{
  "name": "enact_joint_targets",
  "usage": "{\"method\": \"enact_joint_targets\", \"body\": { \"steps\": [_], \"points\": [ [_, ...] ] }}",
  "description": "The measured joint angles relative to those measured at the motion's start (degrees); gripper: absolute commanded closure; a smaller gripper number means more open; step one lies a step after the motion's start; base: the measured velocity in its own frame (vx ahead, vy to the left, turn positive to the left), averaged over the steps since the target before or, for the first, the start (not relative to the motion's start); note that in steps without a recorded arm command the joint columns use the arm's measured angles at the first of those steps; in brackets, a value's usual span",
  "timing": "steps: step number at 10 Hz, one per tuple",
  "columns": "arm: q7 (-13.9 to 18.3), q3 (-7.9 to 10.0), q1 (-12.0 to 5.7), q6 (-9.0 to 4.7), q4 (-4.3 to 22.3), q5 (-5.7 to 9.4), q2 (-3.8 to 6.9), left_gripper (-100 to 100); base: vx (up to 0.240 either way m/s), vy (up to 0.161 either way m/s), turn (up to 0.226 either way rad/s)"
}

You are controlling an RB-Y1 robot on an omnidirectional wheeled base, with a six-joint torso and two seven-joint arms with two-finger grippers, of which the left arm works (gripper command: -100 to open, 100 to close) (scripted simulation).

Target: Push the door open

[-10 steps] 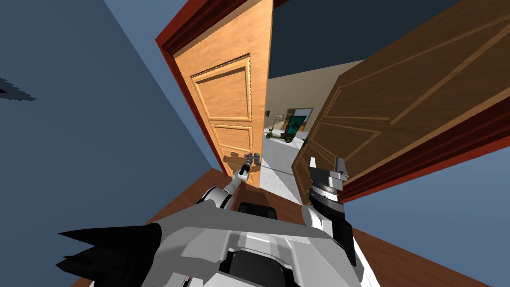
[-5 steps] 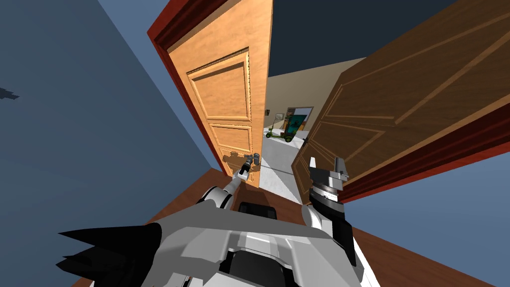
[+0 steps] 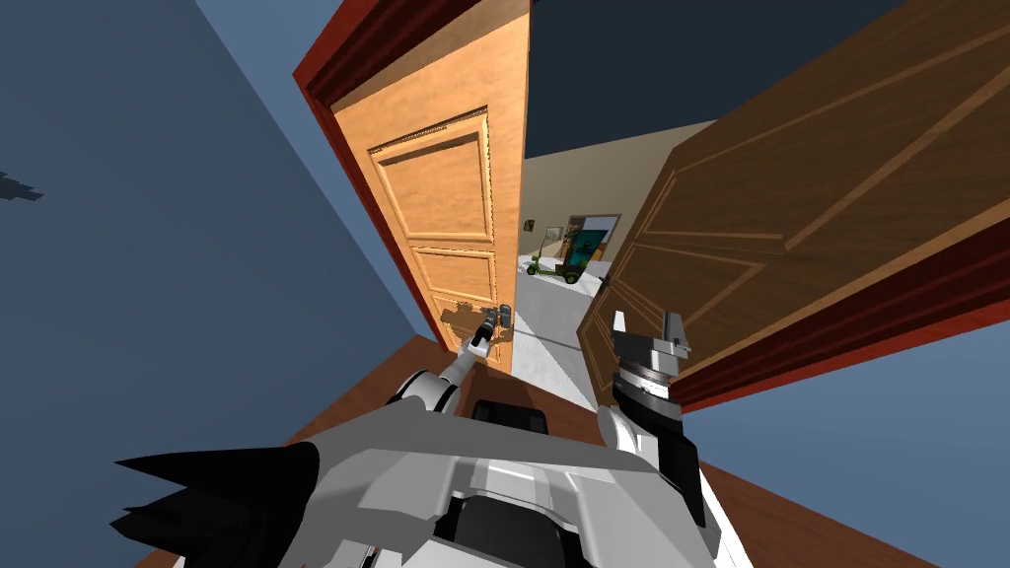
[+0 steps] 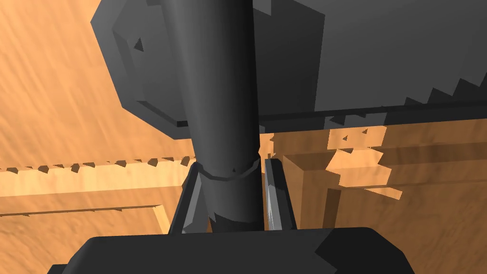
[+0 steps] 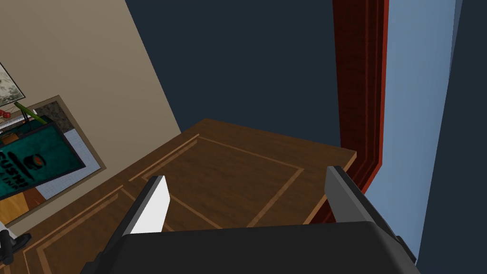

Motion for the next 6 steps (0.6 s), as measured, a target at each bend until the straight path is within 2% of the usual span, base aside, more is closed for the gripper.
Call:
{"method": "enact_joint_targets", "body": {
  "steps": [1,2,3,4,5,6],
  "points": [
    [-0.1,0.49,-0.29,-0.23,0.5,0.18,0.31,100,0.193,-0.073,0.040],
    [-0.8,1.18,-0.24,-0.15,0.3,0.32,0.14,100,0.180,-0.118,0.052],
    [-0.9,1.70,-1.20,-0.89,1.7,0.56,0.65,100,0.114,-0.106,0.039],
    [-0.9,2.06,-1.58,-1.44,2.0,0.70,1.02,100,0.053,-0.037,0.001],
    [-0.9,2.07,-1.02,-0.93,0.5,0.68,1.22,100,0.118,-0.100,0.022],
    [-0.8,2.49,-1.05,-0.65,0.8,0.88,1.81,100,0.168,-0.129,0.102]
  ]
}}
